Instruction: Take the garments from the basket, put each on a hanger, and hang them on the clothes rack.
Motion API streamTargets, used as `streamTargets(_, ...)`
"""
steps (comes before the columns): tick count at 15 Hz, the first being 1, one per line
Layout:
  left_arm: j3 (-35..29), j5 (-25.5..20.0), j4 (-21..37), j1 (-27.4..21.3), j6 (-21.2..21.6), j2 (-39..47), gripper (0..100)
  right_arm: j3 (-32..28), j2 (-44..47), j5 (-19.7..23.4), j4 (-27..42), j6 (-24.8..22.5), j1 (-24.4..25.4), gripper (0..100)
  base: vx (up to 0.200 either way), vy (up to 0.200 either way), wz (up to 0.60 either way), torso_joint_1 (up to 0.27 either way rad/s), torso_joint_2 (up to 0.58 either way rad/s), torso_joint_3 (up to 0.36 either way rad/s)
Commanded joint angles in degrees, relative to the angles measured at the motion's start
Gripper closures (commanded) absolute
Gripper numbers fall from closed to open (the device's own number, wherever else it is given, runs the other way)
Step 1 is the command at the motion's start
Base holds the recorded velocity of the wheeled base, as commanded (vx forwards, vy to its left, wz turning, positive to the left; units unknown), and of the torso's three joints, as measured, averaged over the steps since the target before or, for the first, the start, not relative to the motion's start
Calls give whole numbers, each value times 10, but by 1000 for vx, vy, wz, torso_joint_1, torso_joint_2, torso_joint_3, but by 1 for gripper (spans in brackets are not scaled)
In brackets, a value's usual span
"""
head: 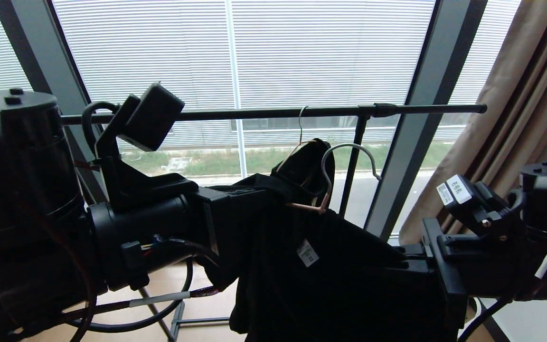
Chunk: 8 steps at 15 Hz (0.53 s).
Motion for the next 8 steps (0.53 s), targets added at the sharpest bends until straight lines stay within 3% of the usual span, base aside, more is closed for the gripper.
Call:
streamTargets(1, -5, -3, 0, -2, 0, 3, 100, 27, 5, 0, -35, 17, 10, 100, 0, 0, 0, 0, 0, 0)
streamTargets(3, -4, -3, 0, -3, 1, 8, 100, 49, 9, -1, -95, 39, 10, 100, 0, 0, 0, 0, 0, 0)
streamTargets(8, 2, -3, 0, -9, 8, 19, 100, 57, 8, -2, -130, 63, 9, 100, 0, 0, 0, 0, 0, 0)
